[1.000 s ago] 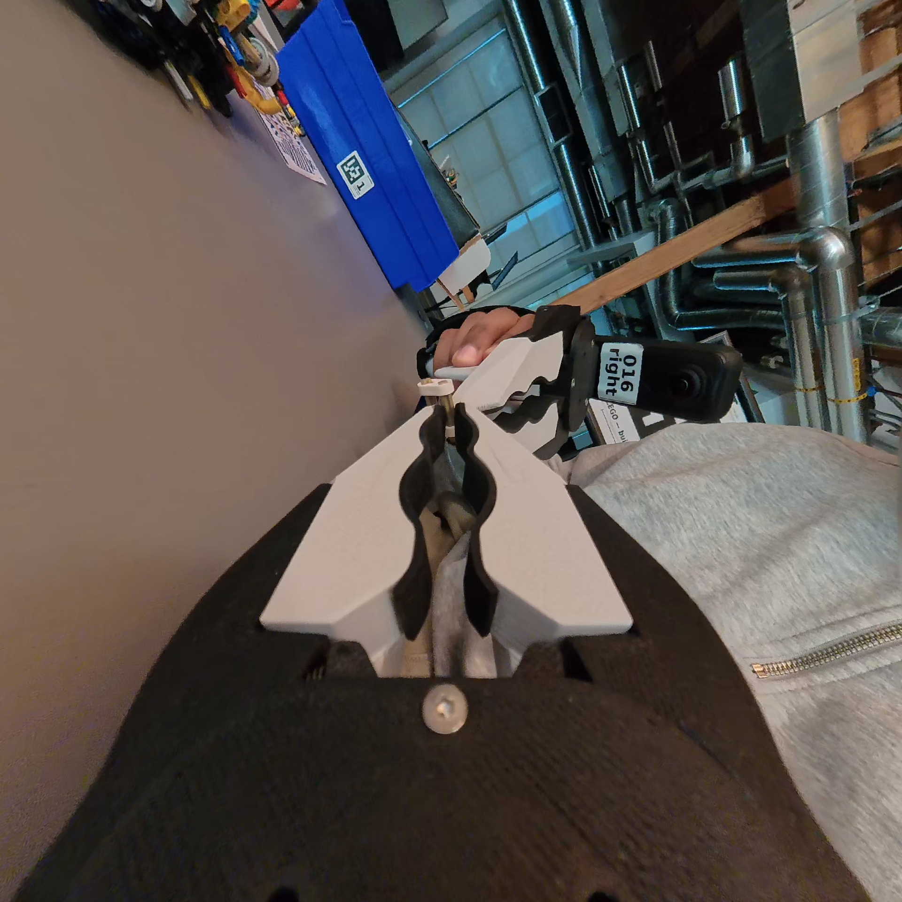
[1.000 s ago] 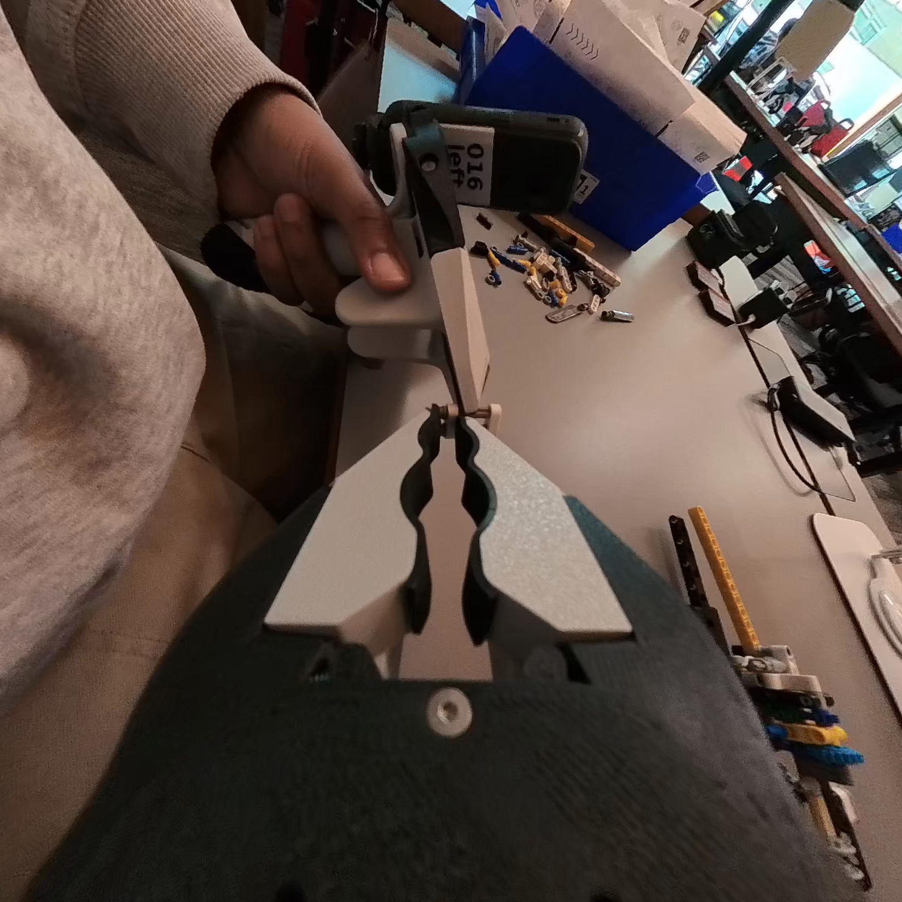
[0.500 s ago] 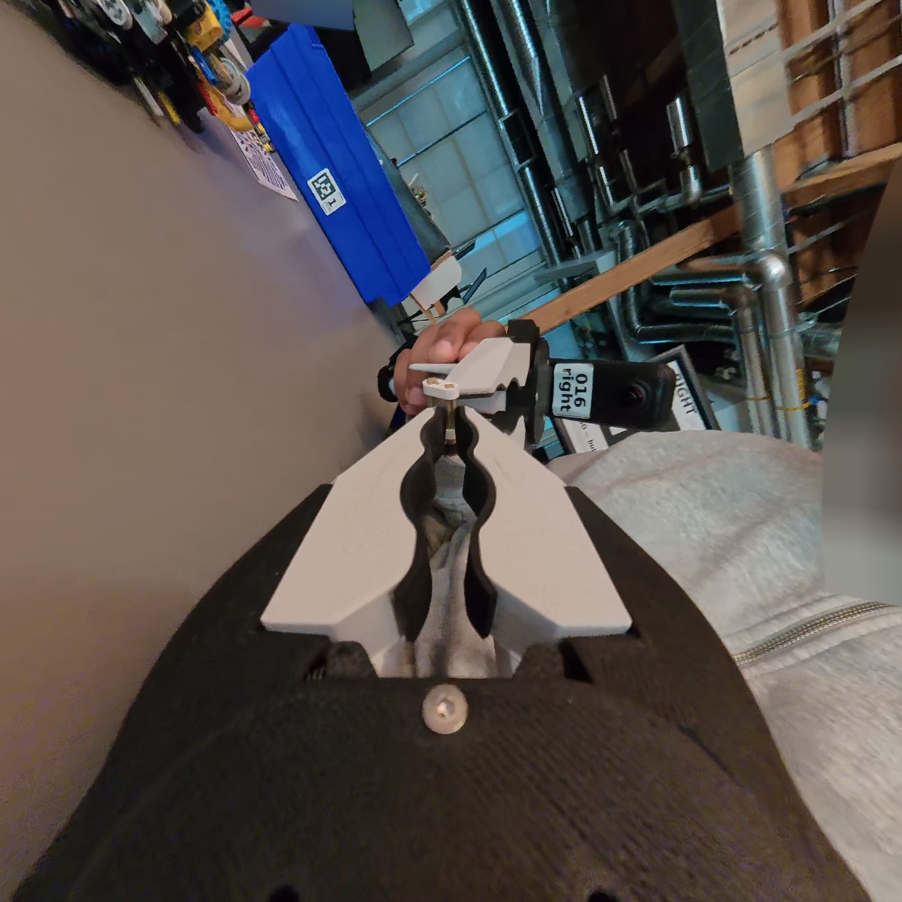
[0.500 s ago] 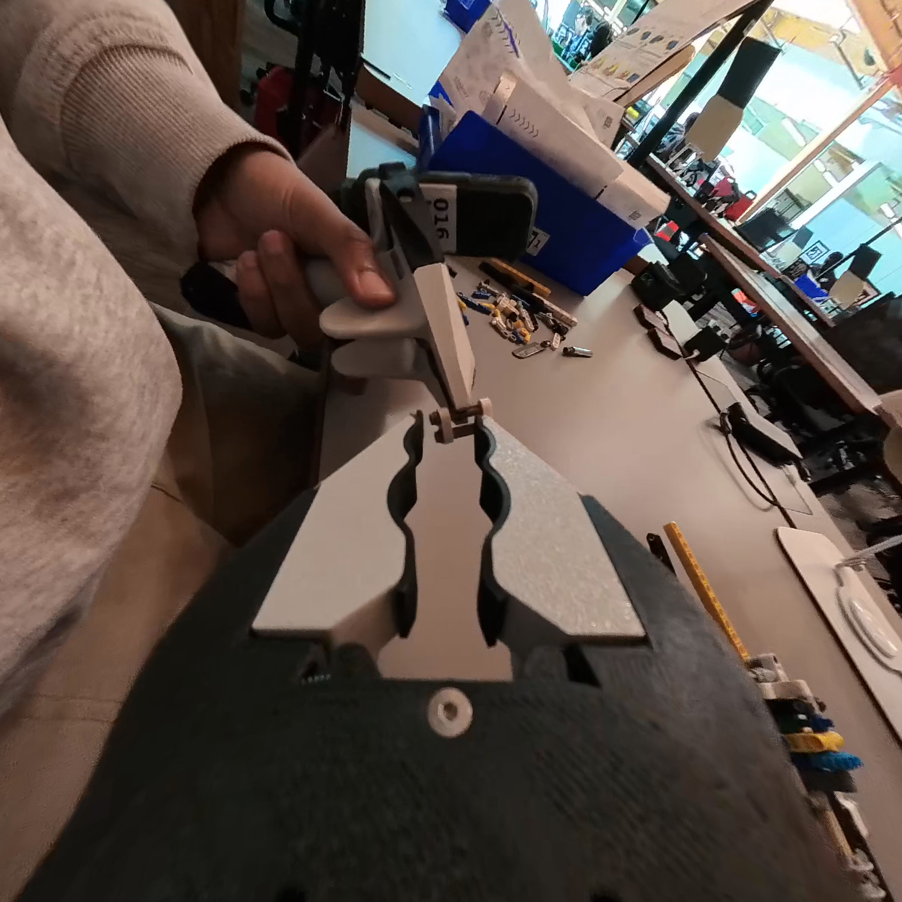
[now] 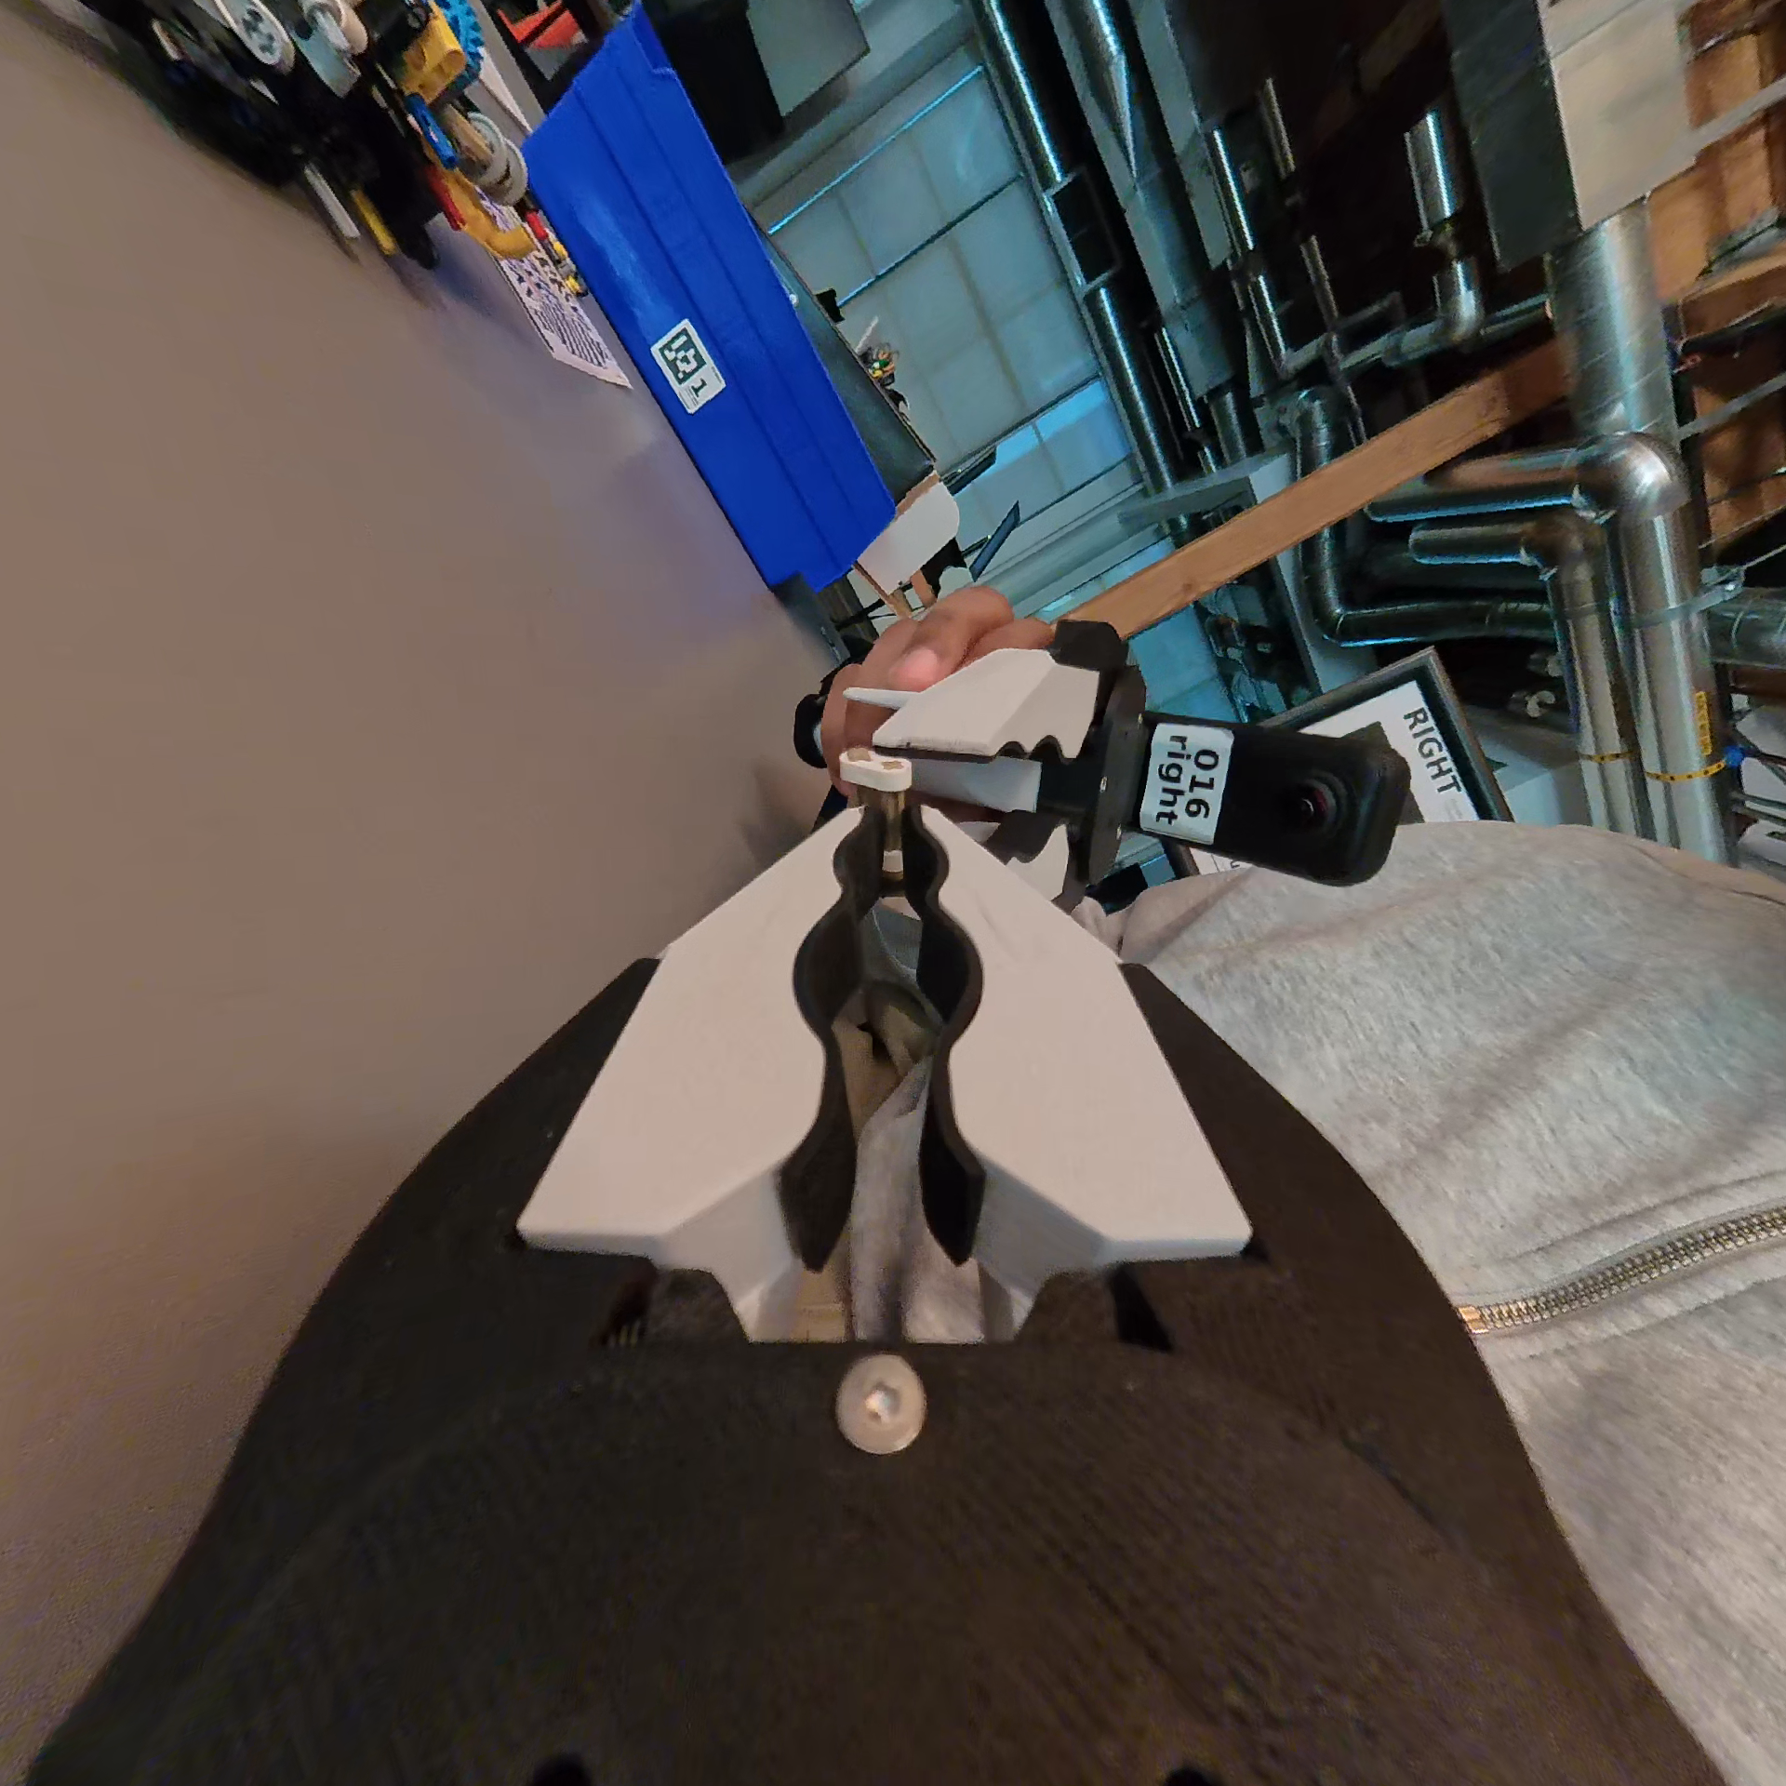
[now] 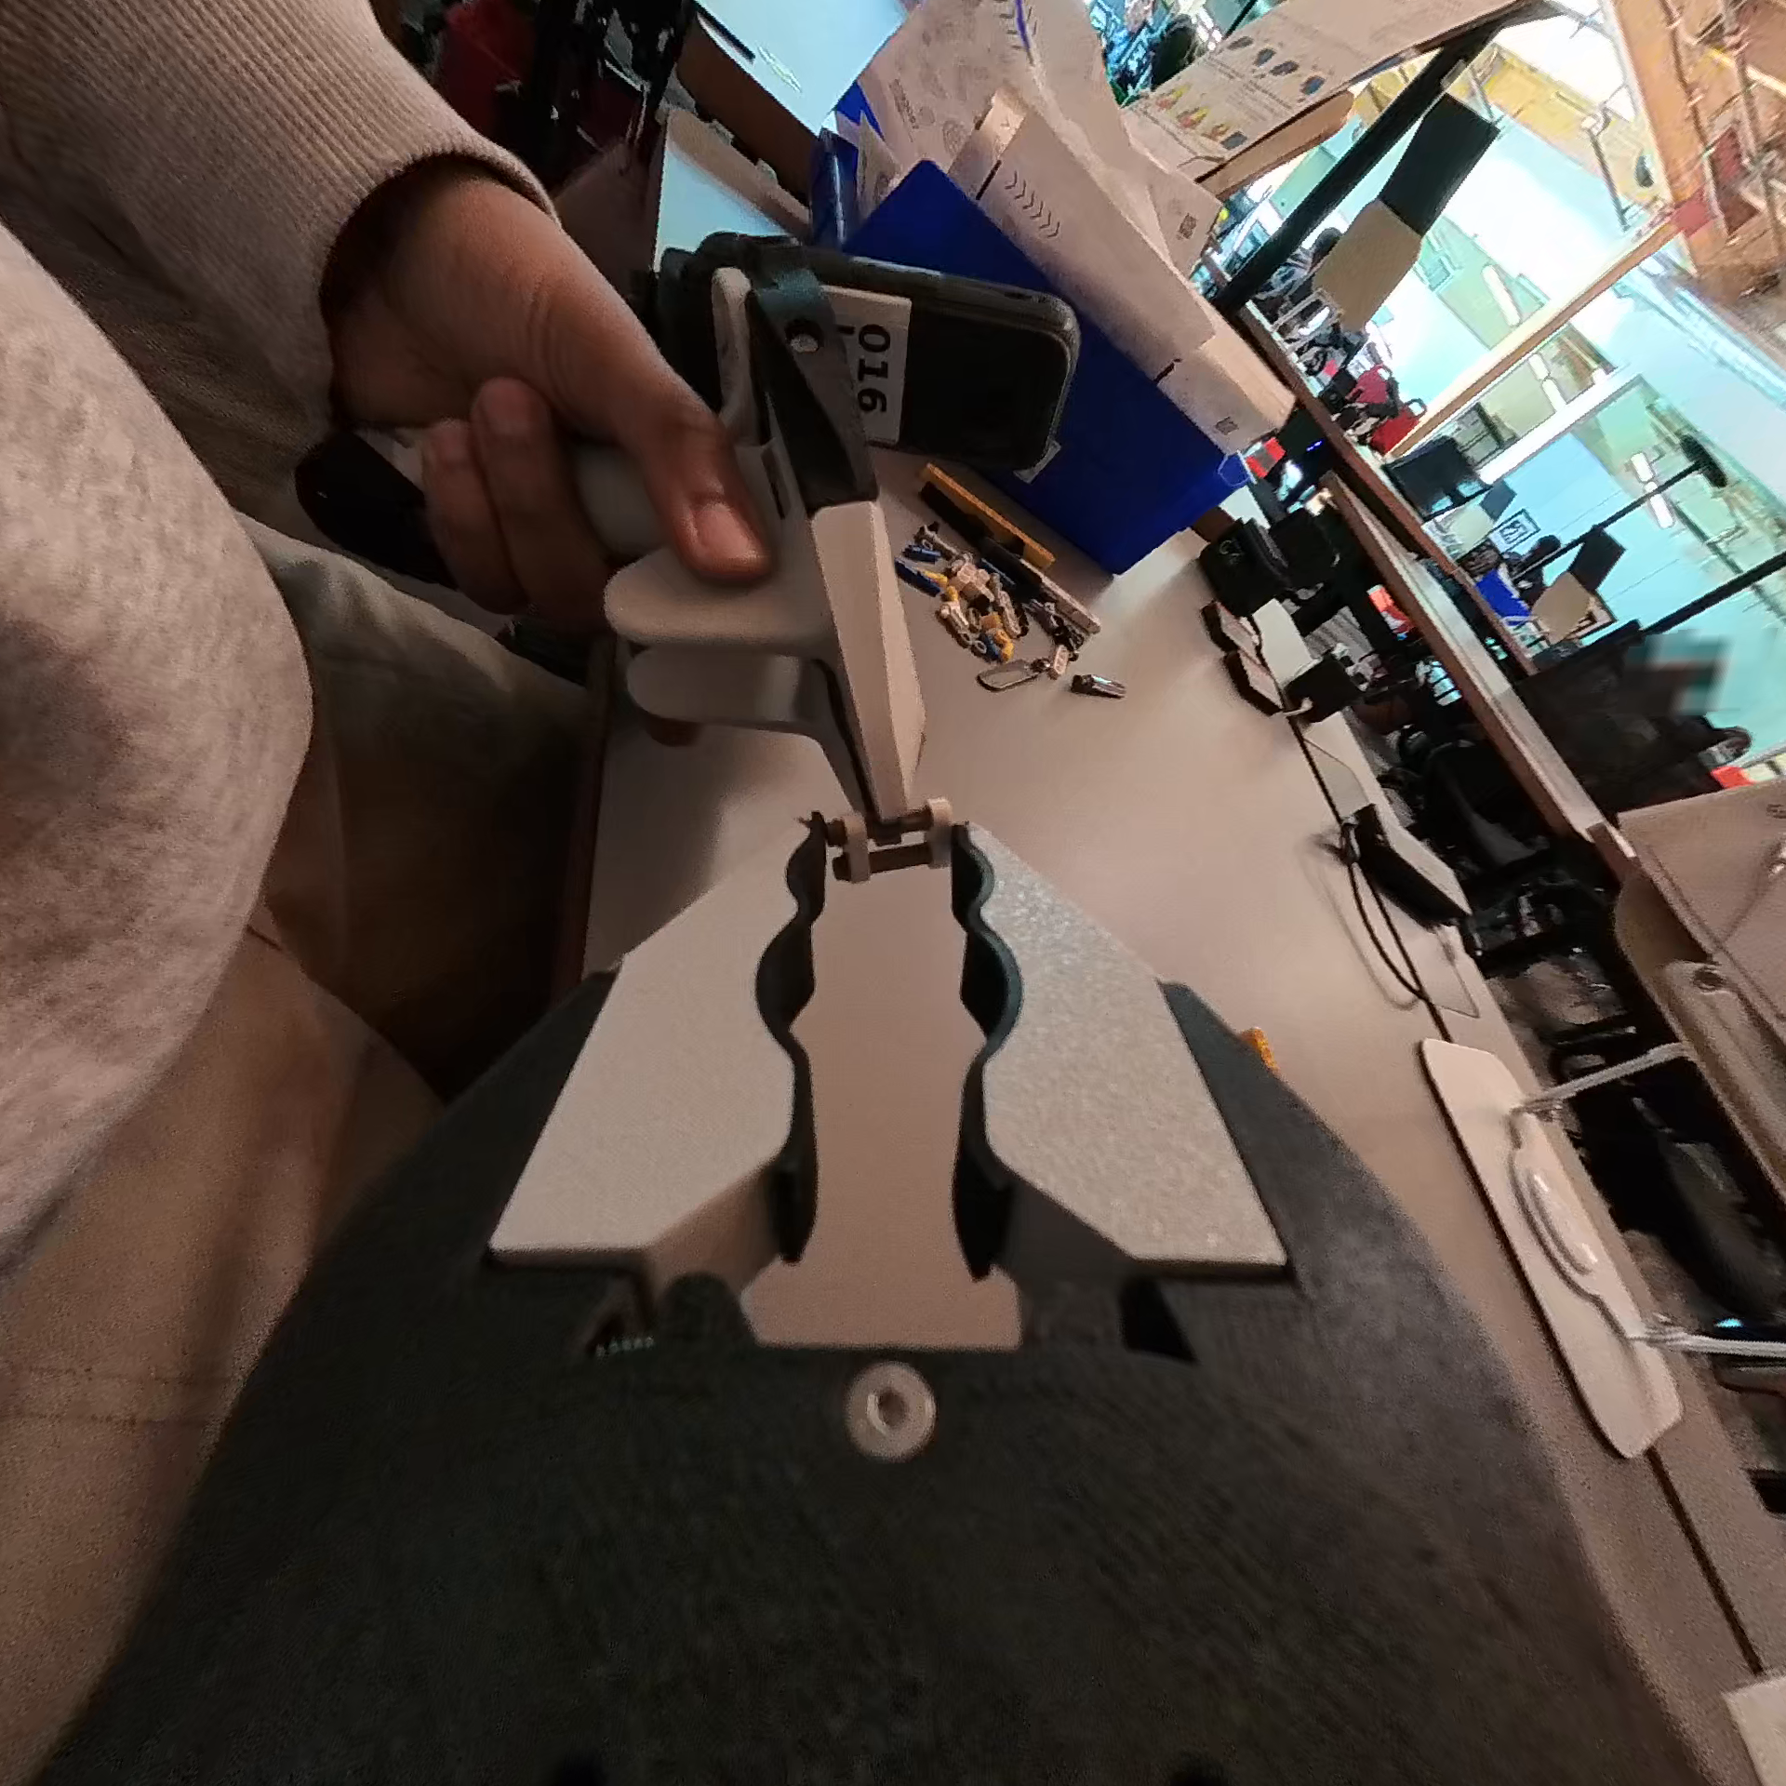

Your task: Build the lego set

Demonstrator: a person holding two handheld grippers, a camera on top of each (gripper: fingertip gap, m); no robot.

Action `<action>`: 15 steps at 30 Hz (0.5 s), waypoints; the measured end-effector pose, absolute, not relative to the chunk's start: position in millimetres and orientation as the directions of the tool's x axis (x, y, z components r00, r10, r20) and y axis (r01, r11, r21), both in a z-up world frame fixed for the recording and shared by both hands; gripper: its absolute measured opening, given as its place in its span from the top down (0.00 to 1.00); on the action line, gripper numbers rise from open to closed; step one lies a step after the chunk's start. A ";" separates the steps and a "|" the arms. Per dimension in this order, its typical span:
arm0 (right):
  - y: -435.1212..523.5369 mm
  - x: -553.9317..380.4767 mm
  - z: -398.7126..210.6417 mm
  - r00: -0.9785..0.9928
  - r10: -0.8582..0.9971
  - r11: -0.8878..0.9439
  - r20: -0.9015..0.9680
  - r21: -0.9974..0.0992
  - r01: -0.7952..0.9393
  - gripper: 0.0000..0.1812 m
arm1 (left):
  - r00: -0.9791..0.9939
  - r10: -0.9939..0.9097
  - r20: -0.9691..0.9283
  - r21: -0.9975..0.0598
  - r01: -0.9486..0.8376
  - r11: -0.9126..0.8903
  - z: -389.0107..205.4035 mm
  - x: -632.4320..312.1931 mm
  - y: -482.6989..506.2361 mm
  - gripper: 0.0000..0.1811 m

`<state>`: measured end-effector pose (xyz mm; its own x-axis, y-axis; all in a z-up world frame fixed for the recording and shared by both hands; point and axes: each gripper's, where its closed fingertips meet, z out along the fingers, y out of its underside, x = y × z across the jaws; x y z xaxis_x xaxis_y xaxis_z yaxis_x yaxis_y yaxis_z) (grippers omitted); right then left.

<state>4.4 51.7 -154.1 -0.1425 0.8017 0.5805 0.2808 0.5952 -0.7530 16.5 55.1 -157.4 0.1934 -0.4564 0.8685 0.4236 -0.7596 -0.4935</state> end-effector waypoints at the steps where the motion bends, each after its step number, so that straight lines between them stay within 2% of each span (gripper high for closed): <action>1: 51.7 4.3 -153.9 -0.140 0.794 0.605 0.592 -0.745 0.281 0.87 | 0.196 -0.455 0.869 -0.494 0.424 -0.759 -157.6 16.3 55.3 0.98; 10: 51.1 5.1 -154.0 -0.143 0.744 0.662 0.653 -0.689 0.296 0.87 | 0.332 -0.504 0.797 -0.602 0.375 -0.705 -160.3 16.0 56.0 0.98; 15: 50.9 5.2 -156.5 -0.155 0.737 0.668 0.658 -0.674 0.316 0.87 | 0.374 -0.512 0.774 -0.629 0.352 -0.693 -163.6 15.5 56.6 0.99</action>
